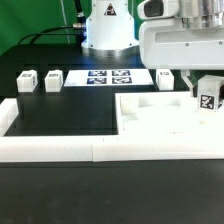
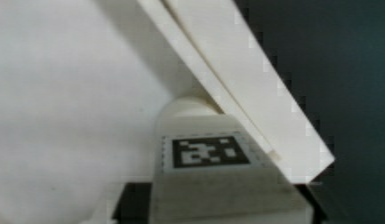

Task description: Assemble square table

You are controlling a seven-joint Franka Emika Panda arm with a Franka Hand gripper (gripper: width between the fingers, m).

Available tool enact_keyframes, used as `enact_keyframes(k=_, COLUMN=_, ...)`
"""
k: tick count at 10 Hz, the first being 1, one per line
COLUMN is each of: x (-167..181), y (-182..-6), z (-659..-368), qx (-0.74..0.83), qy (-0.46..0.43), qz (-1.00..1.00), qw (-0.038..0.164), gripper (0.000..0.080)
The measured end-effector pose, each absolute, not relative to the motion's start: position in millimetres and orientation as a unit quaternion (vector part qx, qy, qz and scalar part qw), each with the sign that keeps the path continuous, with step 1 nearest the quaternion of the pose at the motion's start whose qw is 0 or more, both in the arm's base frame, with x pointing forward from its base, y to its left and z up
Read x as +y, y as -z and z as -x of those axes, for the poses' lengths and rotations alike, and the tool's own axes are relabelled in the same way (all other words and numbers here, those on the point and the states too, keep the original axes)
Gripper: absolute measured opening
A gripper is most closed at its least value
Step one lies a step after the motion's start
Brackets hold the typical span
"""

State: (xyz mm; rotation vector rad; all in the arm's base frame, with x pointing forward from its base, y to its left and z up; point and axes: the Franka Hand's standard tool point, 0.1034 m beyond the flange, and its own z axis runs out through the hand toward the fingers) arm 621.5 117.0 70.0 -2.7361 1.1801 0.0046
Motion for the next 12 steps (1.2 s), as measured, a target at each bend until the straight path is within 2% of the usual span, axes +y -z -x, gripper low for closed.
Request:
enact_keyframes(k=1, x=119.7, y=-68.7, z=-621.2, qx=0.486, qy=-0.008, qz=0.87, qw=0.082, gripper=0.029)
enact_keyframes(k=3, x=125.2, y=-68.2, z=-624.2, qx=0.638, qy=-0.004, qz=0.762, qw=0.113, gripper=0.029)
enact_keyframes(k=4, x=125.6, y=-68.2, z=-624.2, qx=0.67, qy=-0.01, qz=0.732, qw=0.121, gripper=0.029)
enact_keyframes(k=6, x=125.8, y=-68.2, z=-624.4, qx=0.682, qy=-0.011, qz=0.721, qw=0.121, gripper=0.029)
enact_keyframes(k=7, x=126.0, y=-68.2, z=-624.3, qx=0.659, qy=-0.008, qz=0.742, qw=0.121, gripper=0.0391)
enact_keyframes(k=8, x=126.0, y=-68.6, z=-623.8, qx=0.607, qy=-0.003, qz=0.786, qw=0.118, gripper=0.0391)
enact_keyframes(k=9, x=123.8, y=-70.6, z=-625.1, qx=0.518, qy=0.0, qz=0.849, qw=0.109, gripper=0.0563)
enact_keyframes(k=10, x=121.6, y=-72.4, z=-630.0, qx=0.415, qy=0.005, qz=0.904, qw=0.103, gripper=0.0632)
enact_keyframes(k=12, x=121.7, y=-71.3, z=-630.3, qx=0.36, qy=0.015, qz=0.927, qw=0.103, gripper=0.0645)
